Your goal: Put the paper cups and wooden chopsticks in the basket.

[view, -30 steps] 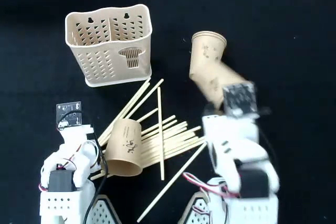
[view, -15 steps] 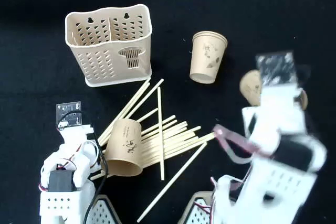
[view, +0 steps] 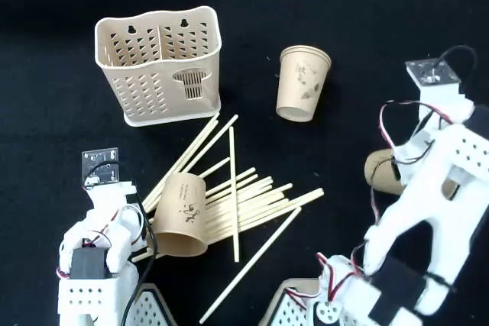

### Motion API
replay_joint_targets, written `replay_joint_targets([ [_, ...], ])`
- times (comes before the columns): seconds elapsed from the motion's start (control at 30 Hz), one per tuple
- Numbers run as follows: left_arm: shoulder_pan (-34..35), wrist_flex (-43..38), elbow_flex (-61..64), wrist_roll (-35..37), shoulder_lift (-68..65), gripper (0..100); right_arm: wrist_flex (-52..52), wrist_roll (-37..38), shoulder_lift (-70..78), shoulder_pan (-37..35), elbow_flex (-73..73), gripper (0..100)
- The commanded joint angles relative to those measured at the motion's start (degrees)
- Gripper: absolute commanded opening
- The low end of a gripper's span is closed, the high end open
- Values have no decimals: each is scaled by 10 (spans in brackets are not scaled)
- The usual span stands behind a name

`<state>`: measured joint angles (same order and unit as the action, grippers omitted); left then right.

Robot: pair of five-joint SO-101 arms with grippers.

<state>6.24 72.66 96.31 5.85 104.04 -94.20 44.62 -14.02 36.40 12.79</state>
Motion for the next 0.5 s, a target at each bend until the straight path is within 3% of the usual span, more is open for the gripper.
replay_joint_targets([
  [0.0, -2, 3, 9, -1, 3, 32, 13, 24, 28, 11, -28, 12],
  [0.17, -3, 3, 9, -1, 3, 32, 80, 24, 59, 4, -3, 12],
  [0.47, -2, 3, 9, -1, 3, 32, 169, 26, 40, -84, 124, 15],
])
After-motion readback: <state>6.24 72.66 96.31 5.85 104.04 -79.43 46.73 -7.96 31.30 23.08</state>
